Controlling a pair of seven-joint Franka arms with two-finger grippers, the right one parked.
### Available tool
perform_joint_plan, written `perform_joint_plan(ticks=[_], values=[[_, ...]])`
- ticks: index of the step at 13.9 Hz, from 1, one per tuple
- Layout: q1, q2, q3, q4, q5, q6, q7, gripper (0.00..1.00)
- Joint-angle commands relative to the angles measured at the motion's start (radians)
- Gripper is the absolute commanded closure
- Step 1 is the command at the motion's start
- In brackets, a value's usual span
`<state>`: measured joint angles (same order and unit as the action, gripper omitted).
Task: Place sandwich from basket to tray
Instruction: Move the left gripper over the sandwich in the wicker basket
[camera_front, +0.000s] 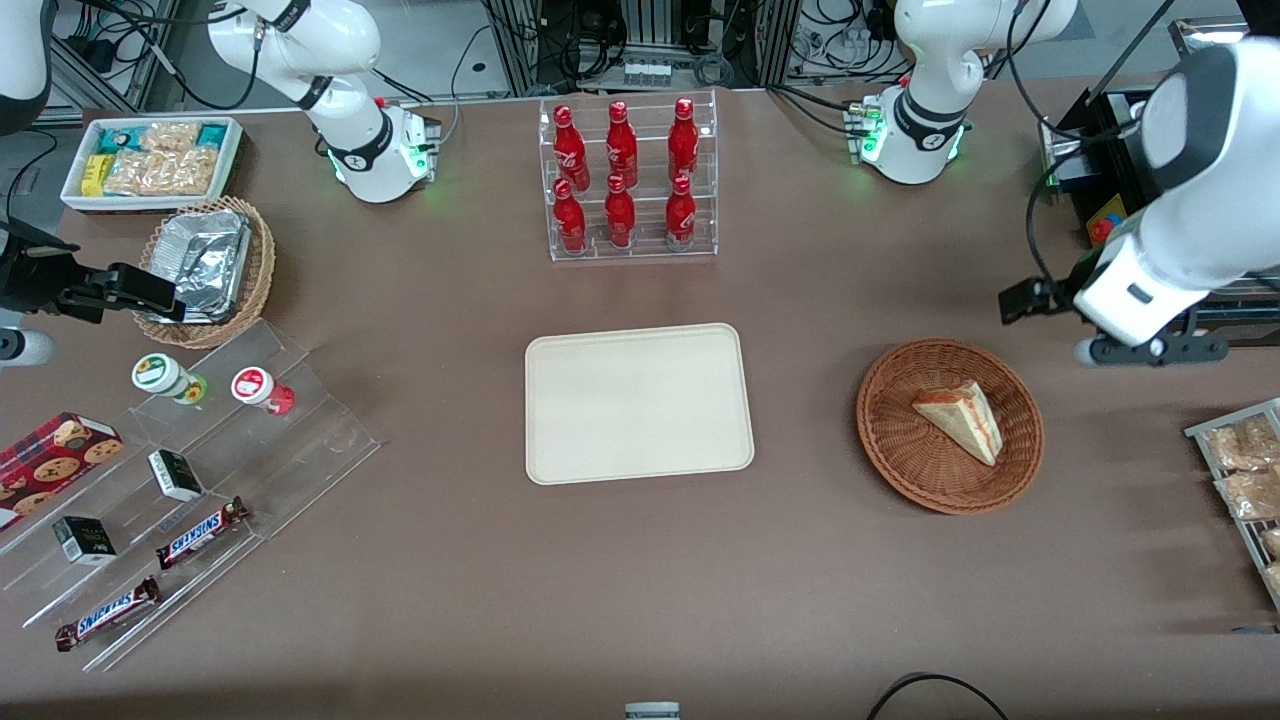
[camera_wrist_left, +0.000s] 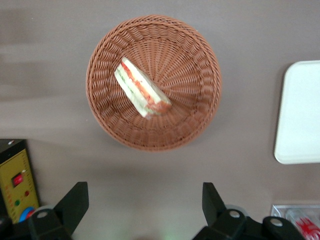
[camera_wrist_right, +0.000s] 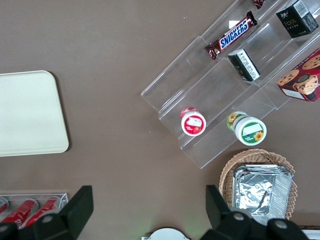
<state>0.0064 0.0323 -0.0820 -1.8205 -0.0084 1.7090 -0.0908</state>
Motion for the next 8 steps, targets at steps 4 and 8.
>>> perform_joint_plan(ticks=[4,8], values=[[0.041,0.124,-0.002,-0.085,0.004,0.219,-0.001,0.00],[0.044,0.121,-0.001,-0.209,0.002,0.397,-0.210,0.00]])
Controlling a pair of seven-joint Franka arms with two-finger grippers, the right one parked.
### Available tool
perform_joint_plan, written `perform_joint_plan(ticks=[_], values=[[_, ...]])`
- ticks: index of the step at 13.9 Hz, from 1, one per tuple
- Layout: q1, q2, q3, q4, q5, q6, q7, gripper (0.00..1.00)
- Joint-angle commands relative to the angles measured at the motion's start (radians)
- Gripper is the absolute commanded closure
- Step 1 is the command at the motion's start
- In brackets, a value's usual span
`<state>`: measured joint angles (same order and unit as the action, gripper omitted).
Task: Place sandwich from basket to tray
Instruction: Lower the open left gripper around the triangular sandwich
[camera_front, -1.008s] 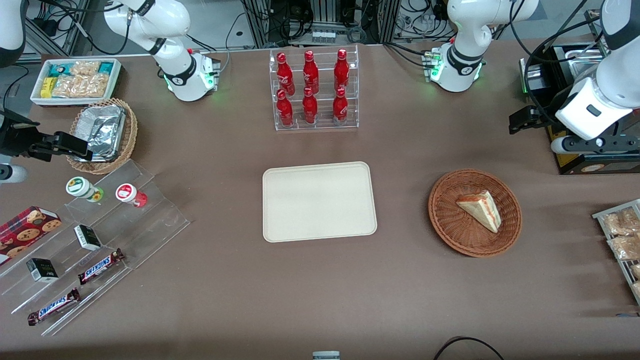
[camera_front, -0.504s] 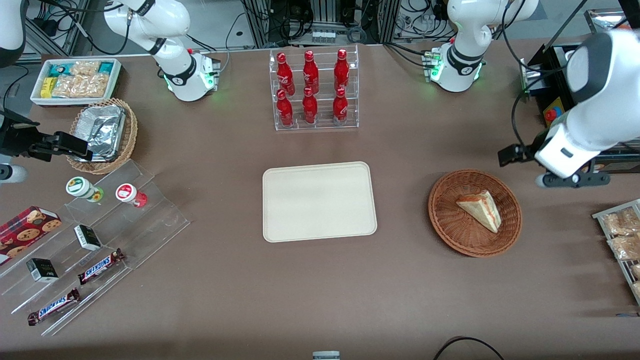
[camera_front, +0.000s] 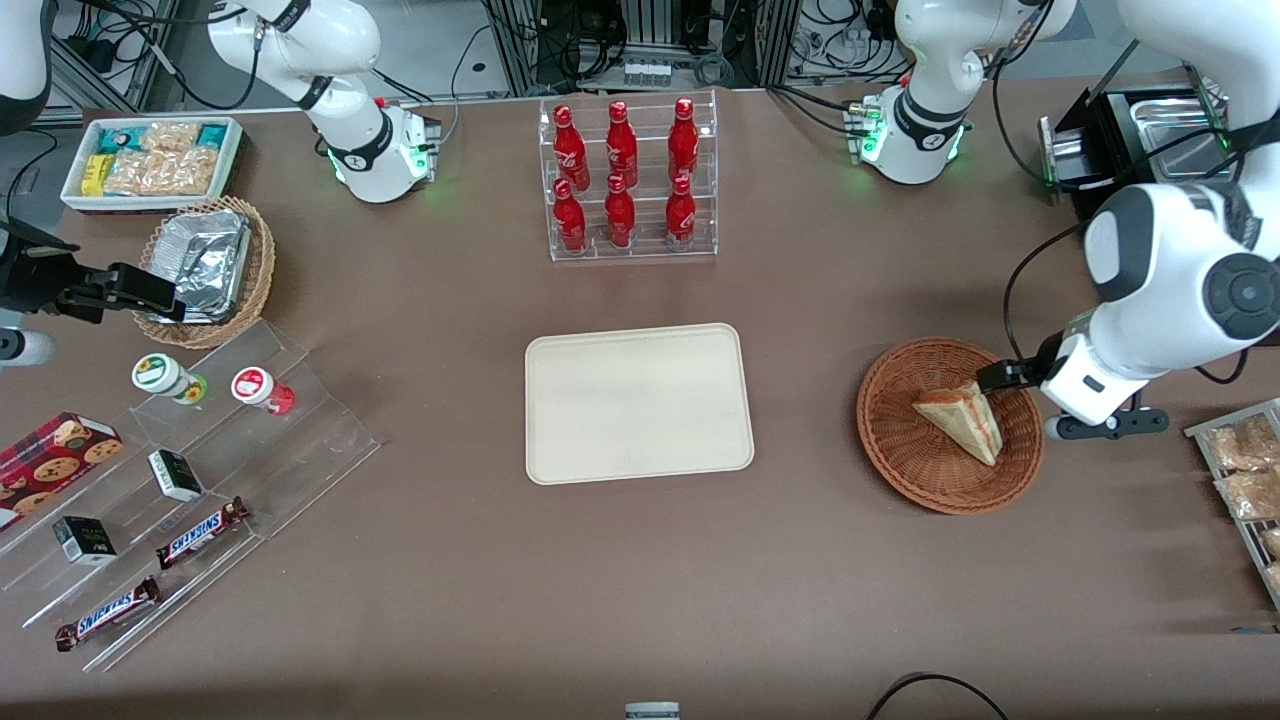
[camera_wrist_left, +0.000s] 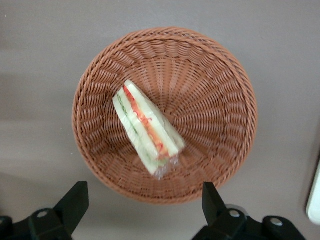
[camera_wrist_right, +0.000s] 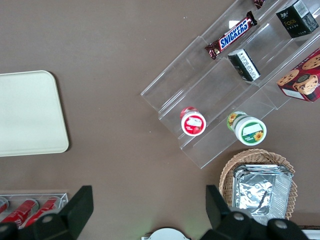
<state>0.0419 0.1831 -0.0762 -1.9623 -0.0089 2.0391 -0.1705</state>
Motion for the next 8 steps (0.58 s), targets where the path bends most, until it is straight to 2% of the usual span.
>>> perform_joint_plan(ticks=[1,4,8], values=[[0.009,-0.030,-0.007,-0.079,0.001,0.093,-0.258,0.00],[0.009,-0.059,-0.007,-0.182,0.001,0.250,-0.553,0.00],[0.009,-0.040,-0.007,-0.230,0.001,0.352,-0.656,0.00]])
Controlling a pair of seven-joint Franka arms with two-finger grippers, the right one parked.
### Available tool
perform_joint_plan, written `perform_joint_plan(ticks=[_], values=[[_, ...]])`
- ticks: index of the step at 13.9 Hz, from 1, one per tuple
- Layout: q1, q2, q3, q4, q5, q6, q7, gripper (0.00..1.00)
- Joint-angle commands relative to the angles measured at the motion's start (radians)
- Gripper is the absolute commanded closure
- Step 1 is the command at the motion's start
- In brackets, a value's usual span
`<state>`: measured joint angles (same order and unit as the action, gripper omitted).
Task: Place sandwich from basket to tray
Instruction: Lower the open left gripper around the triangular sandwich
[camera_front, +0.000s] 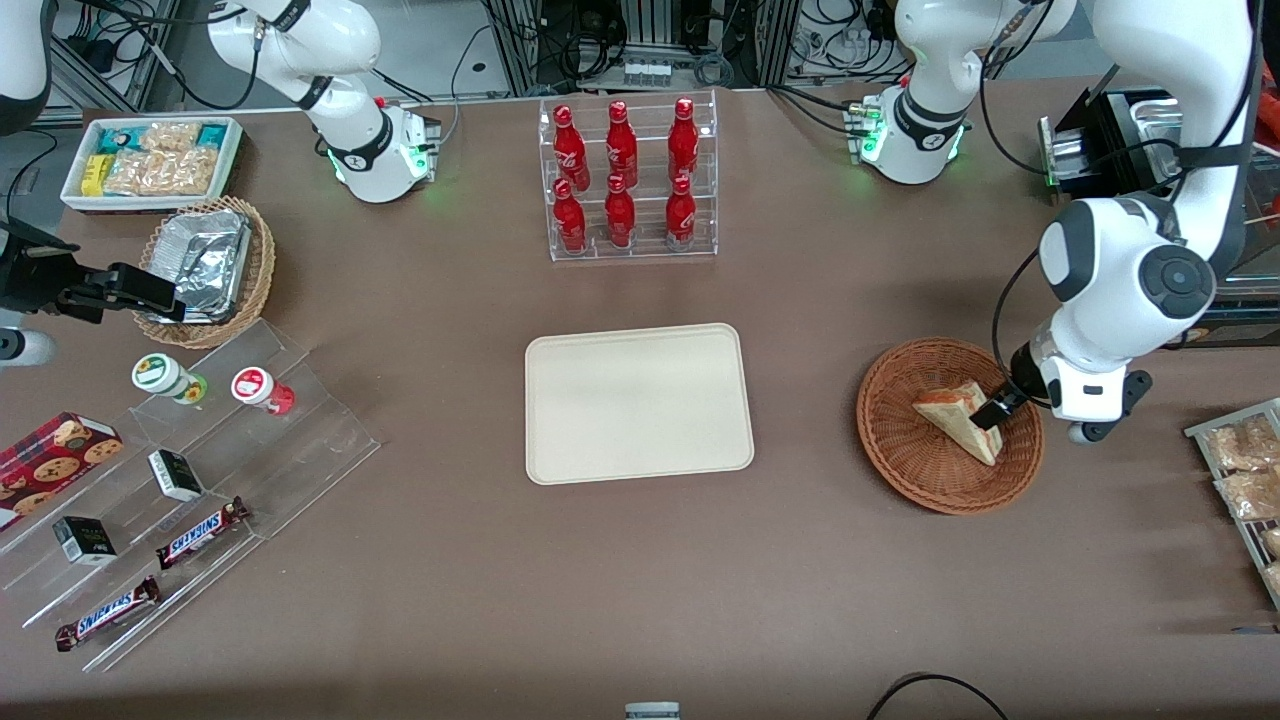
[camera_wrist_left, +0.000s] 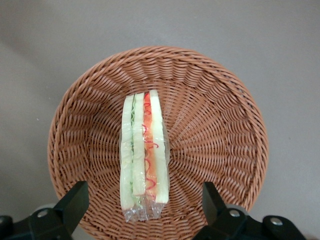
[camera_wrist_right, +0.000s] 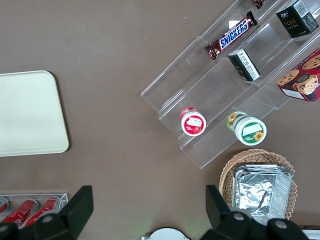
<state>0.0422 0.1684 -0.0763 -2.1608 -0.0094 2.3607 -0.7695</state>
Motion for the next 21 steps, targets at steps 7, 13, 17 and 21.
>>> perform_joint_plan(ticks=[7,13,17,21], values=[[0.008,0.054,-0.007,-0.033,-0.020,0.072,-0.068,0.00],[0.008,0.140,-0.007,-0.037,-0.023,0.158,-0.068,0.00],[0.008,0.116,-0.007,-0.034,-0.053,0.088,-0.054,1.00],[0.005,0.048,-0.008,0.019,-0.043,-0.067,-0.039,1.00]])
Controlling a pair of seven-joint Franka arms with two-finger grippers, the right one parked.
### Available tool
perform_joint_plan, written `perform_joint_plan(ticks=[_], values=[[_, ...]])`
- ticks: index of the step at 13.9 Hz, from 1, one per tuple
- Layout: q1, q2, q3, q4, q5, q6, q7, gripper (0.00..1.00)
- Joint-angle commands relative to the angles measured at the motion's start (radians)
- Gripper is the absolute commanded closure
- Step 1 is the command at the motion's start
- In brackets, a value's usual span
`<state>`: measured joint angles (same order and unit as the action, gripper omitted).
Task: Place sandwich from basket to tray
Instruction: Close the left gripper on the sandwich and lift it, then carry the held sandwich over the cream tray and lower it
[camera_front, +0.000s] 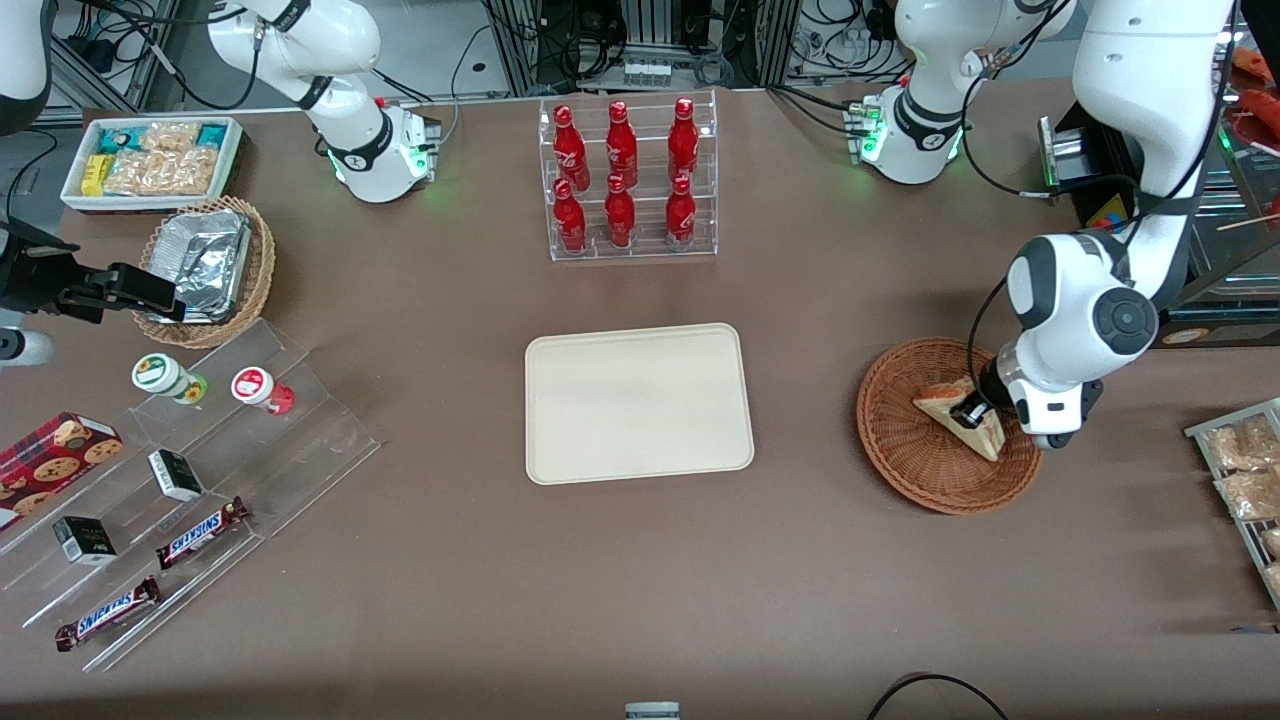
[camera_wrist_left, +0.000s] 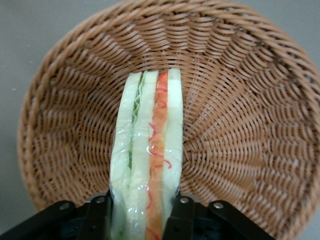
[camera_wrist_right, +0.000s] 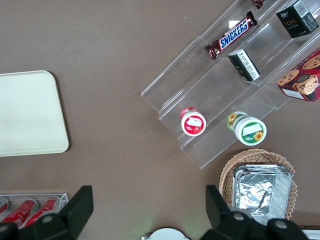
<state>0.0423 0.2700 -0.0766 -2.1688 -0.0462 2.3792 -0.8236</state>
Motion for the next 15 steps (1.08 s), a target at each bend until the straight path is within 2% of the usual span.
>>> perform_joint_plan(ticks=[1,5,7,10,15], values=[[-0.001,-0.054,-0.011,0.058,-0.006,-0.130,0.038,1.00],[-0.068,-0.048,-0.040,0.132,0.003,-0.209,0.141,1.00],[-0.154,-0.035,-0.042,0.138,0.051,-0.209,0.168,1.00],[-0.280,0.004,-0.043,0.188,0.054,-0.210,0.170,1.00],[-0.476,0.148,-0.043,0.390,0.037,-0.232,0.124,1.00]])
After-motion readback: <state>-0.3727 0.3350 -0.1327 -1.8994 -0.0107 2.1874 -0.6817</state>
